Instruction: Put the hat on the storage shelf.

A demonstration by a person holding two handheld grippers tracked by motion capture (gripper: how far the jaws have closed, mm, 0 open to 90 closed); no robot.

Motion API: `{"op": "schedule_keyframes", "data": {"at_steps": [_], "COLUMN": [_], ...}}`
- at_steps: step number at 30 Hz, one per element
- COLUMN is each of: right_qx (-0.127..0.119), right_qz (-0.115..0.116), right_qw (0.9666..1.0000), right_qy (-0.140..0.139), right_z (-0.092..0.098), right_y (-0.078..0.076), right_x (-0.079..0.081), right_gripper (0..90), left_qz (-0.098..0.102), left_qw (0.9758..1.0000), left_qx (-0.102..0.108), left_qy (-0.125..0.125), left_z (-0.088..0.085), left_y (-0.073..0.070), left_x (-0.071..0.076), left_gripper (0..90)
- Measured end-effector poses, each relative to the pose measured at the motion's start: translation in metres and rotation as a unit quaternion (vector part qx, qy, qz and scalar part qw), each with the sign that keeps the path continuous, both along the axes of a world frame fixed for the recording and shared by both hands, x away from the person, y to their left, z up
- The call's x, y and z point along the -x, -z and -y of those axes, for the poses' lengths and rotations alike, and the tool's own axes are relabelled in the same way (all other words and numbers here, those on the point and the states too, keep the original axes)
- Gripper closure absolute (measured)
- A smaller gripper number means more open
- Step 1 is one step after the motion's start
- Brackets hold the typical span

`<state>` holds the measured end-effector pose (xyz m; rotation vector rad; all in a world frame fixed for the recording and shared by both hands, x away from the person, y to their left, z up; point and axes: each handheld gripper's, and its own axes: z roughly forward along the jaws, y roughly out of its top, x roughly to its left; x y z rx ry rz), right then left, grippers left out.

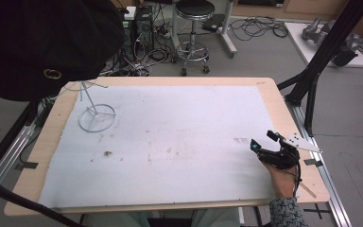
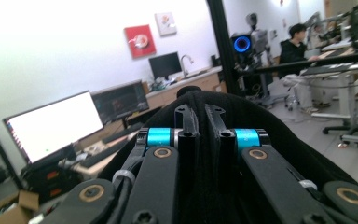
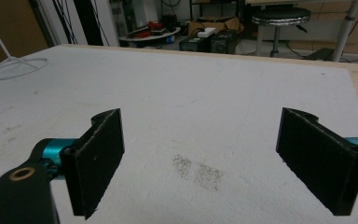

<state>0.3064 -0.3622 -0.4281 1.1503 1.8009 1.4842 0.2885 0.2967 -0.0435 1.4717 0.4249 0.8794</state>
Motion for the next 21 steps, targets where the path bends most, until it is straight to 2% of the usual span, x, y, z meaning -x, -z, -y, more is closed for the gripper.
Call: {"op": "schedule_keyframes", "data": {"at_steps": [3,5,8,14,18,21], "right_qx": [-0.001,-0.001,0.000,0.005,0.008,0.009], "right_qz": [0.000,-0.001,-0.003,-0.005,-0.006,-0.009], "right_qw": [1.0000,1.0000,1.0000,1.0000,0.9999,0.9999], "right_qy": [-0.001,0.000,-0.002,-0.005,-0.006,-0.006], "right_z": [0.000,-0.001,-0.001,-0.004,-0.004,-0.006], "right_y": [0.000,0.000,0.000,0.001,0.001,0.001], "right_x": [0.000,0.000,0.000,0.000,0.000,0.000], "right_gripper": [14.3,14.3,14.3,14.3,14.2,14.3], "left_qz": [-0.026,-0.031,-0.048,-0.054,-0.068,-0.075], "left_qw": [0.9996,0.9994,0.9986,0.9983,0.9974,0.9969], "left_qx": [-0.004,0.000,-0.011,-0.010,-0.017,-0.012], "left_qy": [-0.010,-0.013,-0.020,-0.016,-0.019,-0.017], "left_z": [-0.003,-0.005,-0.006,-0.010,-0.010,-0.010], "left_y": [0.014,0.021,0.033,0.056,0.074,0.089], "left_x": [-0.008,-0.009,-0.010,-0.008,-0.008,-0.010], "left_gripper": [84.2,84.2,84.0,83.5,82.7,82.1]}}
